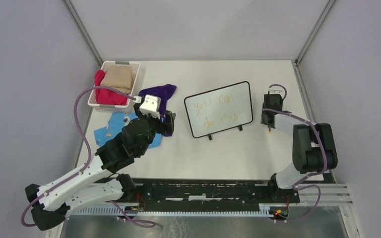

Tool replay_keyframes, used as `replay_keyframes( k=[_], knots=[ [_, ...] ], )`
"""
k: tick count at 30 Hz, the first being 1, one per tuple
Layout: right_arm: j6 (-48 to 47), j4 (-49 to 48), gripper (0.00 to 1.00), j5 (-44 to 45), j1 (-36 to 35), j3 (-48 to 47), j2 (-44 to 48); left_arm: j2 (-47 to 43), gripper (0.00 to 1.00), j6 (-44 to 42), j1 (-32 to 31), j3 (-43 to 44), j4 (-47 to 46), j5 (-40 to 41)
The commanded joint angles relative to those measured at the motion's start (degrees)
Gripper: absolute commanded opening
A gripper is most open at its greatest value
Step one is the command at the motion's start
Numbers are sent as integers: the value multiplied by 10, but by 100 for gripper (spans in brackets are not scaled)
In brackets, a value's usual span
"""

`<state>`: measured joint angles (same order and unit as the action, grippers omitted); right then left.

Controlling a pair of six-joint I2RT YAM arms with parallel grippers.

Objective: Write a sentence on the whiteboard
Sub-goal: Place the whiteboard marker at the center of the board.

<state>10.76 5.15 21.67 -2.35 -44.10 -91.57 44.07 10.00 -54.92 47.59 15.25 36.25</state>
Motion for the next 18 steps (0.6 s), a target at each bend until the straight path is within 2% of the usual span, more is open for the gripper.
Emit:
replay_keyframes(
  k=[1,18],
  knots=[
    [11,-5,47,-4,1,7,36,-11,87,-8,-4,0,-25,20],
    [34,-6,58,-12,0,22,142,-12,87,-9,-7,-2,-25,29]
  ],
)
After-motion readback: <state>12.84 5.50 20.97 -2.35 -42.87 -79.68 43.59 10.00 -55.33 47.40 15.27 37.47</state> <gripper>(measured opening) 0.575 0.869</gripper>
